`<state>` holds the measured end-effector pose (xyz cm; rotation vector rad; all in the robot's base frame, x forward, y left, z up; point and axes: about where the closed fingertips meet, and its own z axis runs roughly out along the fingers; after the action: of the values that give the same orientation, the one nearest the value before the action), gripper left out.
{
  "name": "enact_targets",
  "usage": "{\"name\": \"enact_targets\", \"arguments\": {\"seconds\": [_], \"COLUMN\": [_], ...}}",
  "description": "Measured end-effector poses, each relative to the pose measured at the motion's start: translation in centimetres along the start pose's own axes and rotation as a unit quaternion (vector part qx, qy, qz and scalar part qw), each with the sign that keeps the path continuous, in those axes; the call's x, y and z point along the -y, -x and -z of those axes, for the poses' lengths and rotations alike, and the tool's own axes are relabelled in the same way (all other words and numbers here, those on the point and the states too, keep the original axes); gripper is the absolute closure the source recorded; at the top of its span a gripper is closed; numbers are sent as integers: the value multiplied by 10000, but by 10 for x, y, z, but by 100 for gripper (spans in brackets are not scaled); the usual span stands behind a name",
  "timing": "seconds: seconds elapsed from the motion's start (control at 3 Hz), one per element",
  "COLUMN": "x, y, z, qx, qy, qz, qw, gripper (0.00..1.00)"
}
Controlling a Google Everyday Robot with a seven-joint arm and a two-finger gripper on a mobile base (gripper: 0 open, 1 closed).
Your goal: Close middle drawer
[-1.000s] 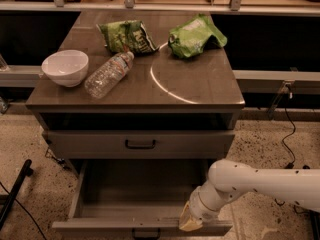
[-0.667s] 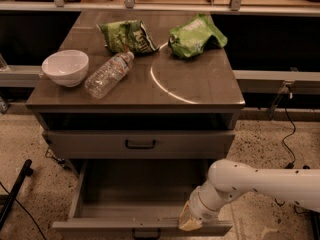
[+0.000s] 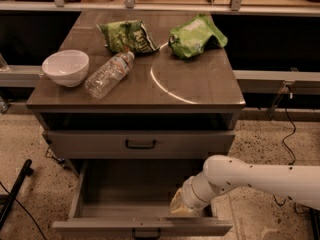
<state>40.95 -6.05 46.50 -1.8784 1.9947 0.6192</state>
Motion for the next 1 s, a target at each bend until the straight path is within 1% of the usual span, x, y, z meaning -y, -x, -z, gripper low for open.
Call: {"name": "enact_targets", "arguments": {"seconds": [0.33, 0.67, 1.0], "x": [3, -2, -12], "y": [0, -13, -26], "z": [4, 9, 12], "qx": [2, -61, -85], "qy": [-64, -20, 27], "qz": [43, -39, -100], "qw": [10000, 10000, 9999], "gripper": [100, 100, 83]}}
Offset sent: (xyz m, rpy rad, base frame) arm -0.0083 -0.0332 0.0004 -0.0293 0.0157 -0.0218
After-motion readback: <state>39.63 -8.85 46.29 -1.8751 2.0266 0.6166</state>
